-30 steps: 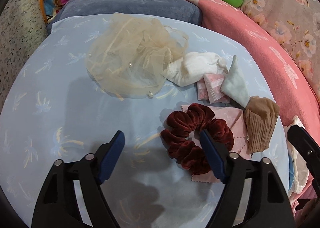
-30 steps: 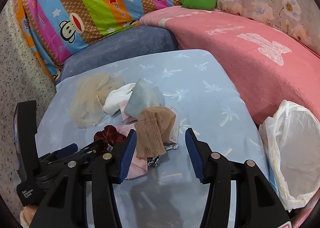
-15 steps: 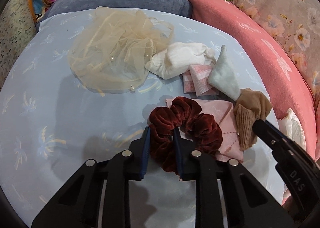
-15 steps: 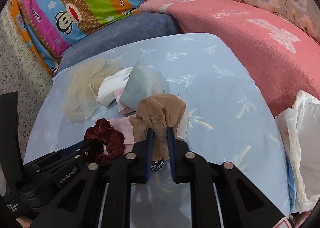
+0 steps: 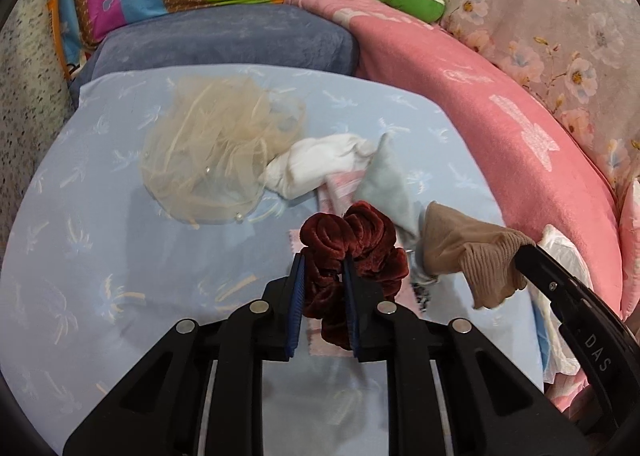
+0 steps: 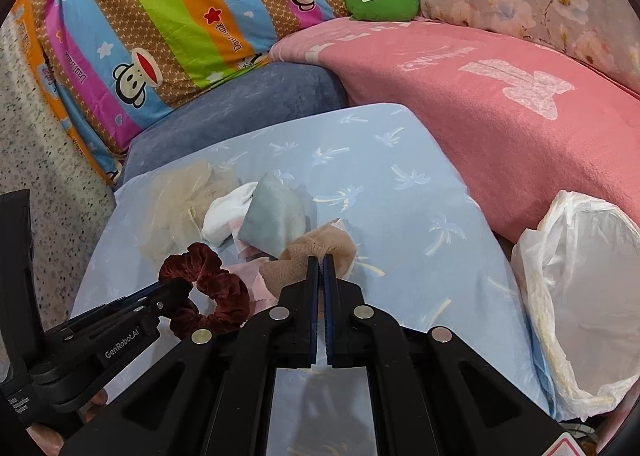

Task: Collect trash
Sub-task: 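Grasp the red velvet scrunchie with the left gripper while the right gripper grasps the tan sock, then carry the scrunchie and tan sock over the white bin and open both grippers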

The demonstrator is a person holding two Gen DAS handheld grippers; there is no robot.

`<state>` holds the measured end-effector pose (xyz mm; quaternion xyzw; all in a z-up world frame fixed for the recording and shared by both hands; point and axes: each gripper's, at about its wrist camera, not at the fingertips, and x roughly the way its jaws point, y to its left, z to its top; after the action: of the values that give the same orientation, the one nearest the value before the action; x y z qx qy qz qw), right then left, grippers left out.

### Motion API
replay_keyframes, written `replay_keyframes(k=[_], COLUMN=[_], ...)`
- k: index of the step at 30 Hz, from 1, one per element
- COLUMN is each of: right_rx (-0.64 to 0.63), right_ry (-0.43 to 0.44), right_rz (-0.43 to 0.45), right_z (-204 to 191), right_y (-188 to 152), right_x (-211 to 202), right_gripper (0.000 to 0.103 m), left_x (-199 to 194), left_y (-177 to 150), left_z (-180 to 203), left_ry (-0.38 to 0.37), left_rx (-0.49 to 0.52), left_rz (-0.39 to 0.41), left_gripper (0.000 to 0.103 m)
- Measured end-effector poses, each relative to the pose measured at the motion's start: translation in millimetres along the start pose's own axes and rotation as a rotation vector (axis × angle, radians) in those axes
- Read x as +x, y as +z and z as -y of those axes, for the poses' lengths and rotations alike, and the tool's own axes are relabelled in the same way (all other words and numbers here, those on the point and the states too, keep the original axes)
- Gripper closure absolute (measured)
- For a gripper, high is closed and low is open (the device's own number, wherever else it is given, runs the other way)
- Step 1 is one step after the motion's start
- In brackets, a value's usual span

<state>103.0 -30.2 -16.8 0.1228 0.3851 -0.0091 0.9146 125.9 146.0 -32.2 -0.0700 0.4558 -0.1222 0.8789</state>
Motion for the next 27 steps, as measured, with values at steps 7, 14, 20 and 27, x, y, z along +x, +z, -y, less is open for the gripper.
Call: replay_keyframes(k=[7,14,20,27], right_rx=[0.035,0.089,0.133,0.194], right_ry=[-0.015,-0.044,-0.083,-0.146], right_rz=[0.072,0.129,0.170,0.201], right_z=[24.0,61.3,95.6,144.9], right_y=[9.1,10.5,12.3,5.2], right_x=[-36.3,-68.4,-91.4,-114.3], right_gripper=[0.101,0.101,0.101,0.101], left_x=[-14.3,-21.1,-23.7,-17.8], left_y=[5.8,3.3,1.2,-5.9], left_z=[34.5,77.7,118.0,163.8], left_ry=[-0.026,-0.064,-0.110,-0.163], left_rx=[0.060,0.135,0.204,0.277], left_rz=[0.041,0.058,0.066,0.043], left_gripper=[0.085,0.085,0.085,0.085])
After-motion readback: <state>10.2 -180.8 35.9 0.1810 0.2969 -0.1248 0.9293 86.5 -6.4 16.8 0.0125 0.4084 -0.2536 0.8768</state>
